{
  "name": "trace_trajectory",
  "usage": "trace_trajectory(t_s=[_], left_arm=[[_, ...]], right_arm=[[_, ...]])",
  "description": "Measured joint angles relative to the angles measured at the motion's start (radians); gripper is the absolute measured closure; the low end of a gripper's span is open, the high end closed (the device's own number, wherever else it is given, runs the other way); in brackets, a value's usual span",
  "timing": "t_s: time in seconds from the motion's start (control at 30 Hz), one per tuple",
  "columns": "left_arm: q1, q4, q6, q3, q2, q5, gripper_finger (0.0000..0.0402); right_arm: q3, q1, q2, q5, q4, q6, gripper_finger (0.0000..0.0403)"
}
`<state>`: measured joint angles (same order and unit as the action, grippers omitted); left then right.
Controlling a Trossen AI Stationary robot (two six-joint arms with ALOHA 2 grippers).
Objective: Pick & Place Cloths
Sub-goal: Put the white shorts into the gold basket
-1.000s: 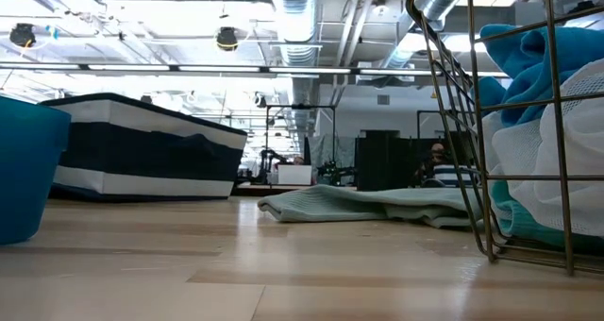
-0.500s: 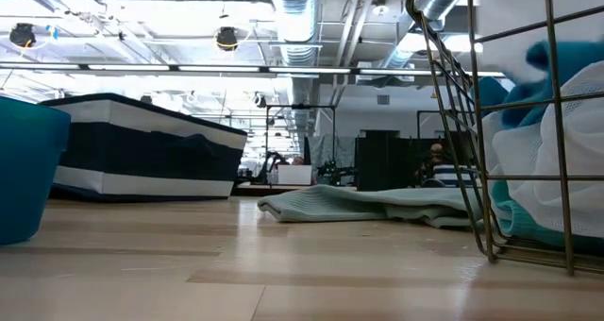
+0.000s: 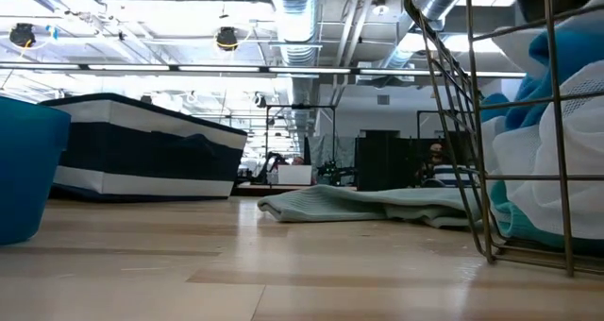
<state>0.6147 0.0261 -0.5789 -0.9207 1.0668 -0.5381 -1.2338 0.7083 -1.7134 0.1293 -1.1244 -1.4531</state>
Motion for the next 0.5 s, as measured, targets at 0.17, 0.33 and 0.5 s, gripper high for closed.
trace_trajectory(t_s=[0.17,0.33,0.5], left_arm=[[0.0,0.0,0.053,0.0,0.0,-0.095,0.0389],[0.0,0.0,0.137,0.0,0.0,-0.131,0.0386],[-0.001,-0.001,0.229,0.0,0.0,-0.148,0.0352]], right_arm=[[0.072,-0.025,0.001,-0.008,0.11,0.01,0.0375],[0.109,-0.049,0.001,-0.005,0.146,0.013,0.0344],[0.128,-0.069,0.001,-0.005,0.146,0.037,0.0266]])
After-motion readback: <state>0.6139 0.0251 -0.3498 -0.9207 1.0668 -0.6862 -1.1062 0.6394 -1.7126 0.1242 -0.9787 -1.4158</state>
